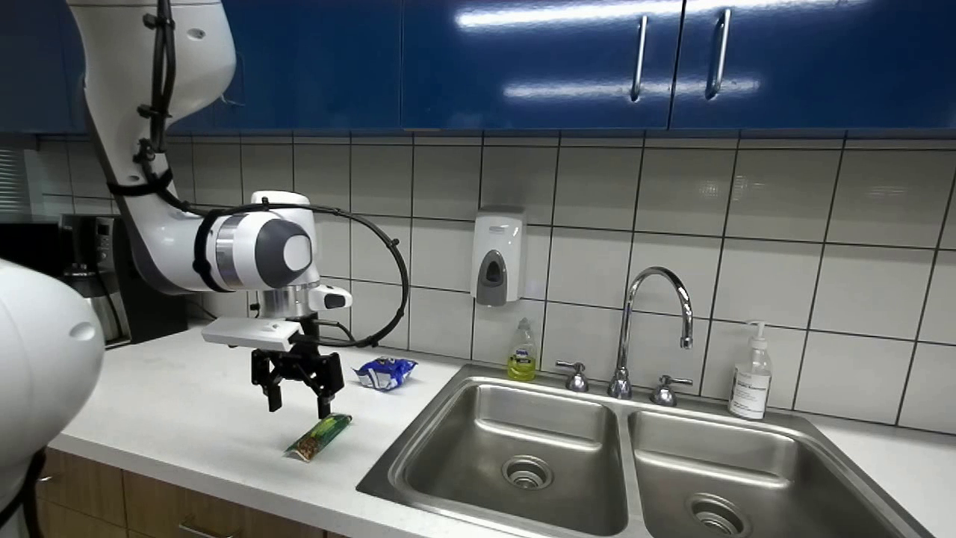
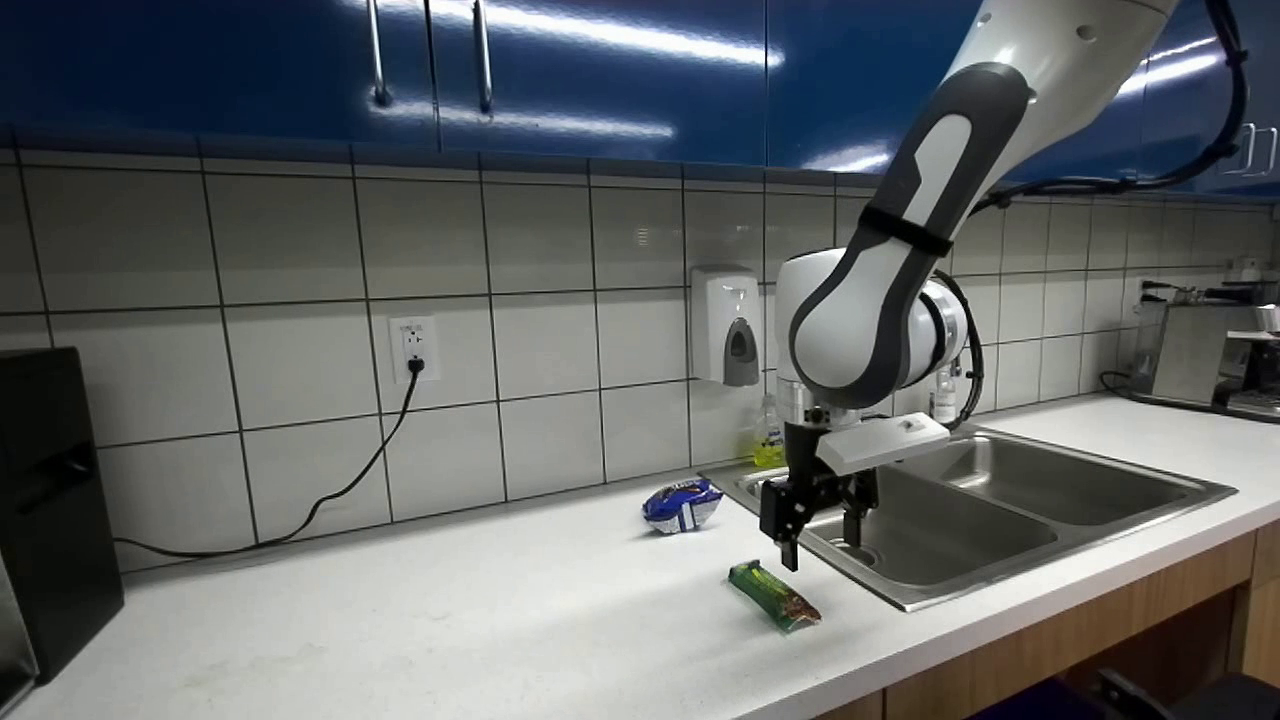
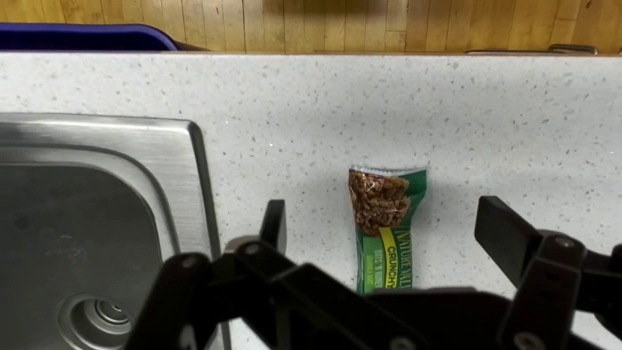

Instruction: Remove the green packet from the sink and put it on the left side of the counter

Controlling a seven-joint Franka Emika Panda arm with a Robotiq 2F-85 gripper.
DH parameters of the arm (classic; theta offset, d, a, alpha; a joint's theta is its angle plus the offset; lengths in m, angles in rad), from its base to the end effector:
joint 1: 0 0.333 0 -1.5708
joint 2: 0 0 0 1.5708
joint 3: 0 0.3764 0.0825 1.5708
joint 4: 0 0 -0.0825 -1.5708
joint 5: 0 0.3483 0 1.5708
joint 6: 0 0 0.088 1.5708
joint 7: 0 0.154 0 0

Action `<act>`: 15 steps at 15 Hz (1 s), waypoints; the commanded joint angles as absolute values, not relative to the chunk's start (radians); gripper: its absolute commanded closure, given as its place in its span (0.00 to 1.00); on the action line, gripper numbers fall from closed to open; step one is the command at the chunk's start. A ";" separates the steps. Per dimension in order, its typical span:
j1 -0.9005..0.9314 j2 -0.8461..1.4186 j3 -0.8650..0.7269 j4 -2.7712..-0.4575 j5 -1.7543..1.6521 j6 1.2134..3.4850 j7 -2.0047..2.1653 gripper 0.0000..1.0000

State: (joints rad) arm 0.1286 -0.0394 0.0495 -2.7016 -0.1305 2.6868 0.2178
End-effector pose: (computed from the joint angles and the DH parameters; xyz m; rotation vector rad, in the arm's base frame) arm 0.3867 0.0710 0.2895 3.0841 0.1186 0.0553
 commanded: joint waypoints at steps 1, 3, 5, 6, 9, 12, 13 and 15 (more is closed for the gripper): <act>0.111 -0.104 0.070 -2.761 -0.116 2.696 0.244 0.00; 0.111 -0.116 0.072 -2.775 -0.112 2.696 0.243 0.00; 0.111 -0.127 0.073 -2.789 -0.108 2.694 0.240 0.00; 0.112 -0.134 0.074 -2.796 -0.104 2.694 0.236 0.00; 0.112 -0.150 0.076 -2.814 -0.090 2.694 0.229 0.00; 0.112 -0.127 0.080 -2.773 -0.088 2.679 0.230 0.00; 0.112 -0.134 0.080 -2.783 -0.088 2.683 0.229 0.00; 0.112 -0.135 0.081 -2.783 -0.089 2.681 0.229 0.00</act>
State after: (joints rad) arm 0.1286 -0.1040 0.0568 -2.7710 -0.1094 2.6868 0.2282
